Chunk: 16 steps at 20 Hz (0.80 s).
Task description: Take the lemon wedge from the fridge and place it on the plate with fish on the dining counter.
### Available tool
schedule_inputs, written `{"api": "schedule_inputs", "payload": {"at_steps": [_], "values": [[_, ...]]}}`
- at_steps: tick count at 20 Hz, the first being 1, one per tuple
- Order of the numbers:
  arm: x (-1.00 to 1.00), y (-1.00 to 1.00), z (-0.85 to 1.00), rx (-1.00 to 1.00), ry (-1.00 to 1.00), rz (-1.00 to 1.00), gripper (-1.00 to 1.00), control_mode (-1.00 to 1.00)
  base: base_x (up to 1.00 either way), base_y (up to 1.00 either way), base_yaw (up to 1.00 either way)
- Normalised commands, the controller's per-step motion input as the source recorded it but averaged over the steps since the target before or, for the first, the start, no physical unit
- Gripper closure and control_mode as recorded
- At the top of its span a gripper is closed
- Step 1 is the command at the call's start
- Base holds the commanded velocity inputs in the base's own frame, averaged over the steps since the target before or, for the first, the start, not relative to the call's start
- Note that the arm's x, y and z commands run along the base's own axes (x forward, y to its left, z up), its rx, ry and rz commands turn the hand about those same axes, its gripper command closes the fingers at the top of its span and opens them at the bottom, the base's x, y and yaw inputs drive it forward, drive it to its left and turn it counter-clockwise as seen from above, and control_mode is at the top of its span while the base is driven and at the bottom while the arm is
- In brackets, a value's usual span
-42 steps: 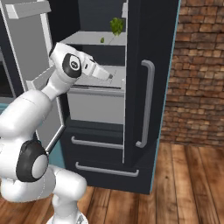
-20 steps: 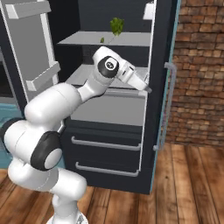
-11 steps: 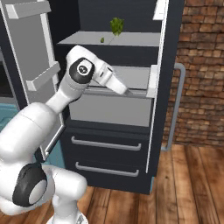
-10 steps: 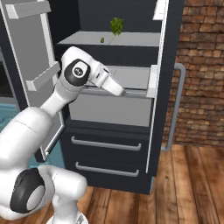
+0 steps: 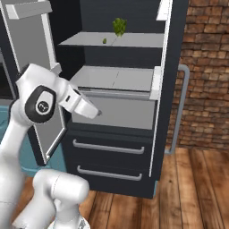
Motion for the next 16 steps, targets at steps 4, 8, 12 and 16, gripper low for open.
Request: {"api": "schedule_inputs", "payload": {"at_steps": [4, 8, 12, 16], "values": [[-0.04, 0.47, 0.01, 0.4, -0.11, 0.35, -1.0, -1.0, 0.0, 0.0, 0.0], [0.0, 0.34, 0.0, 0.43, -0.1, 0.29, -1.0, -1.0, 0.0, 0.0, 0.0], [0.01, 0.07, 0.01, 0.29, -0.03, 0.21, -1.0, -1.0, 0.0, 0.0, 0.0], [0.03, 0.0, 0.05, 0.03, 0.03, 0.01, -1.0, -1.0, 0.0, 0.0, 0.0]]}}
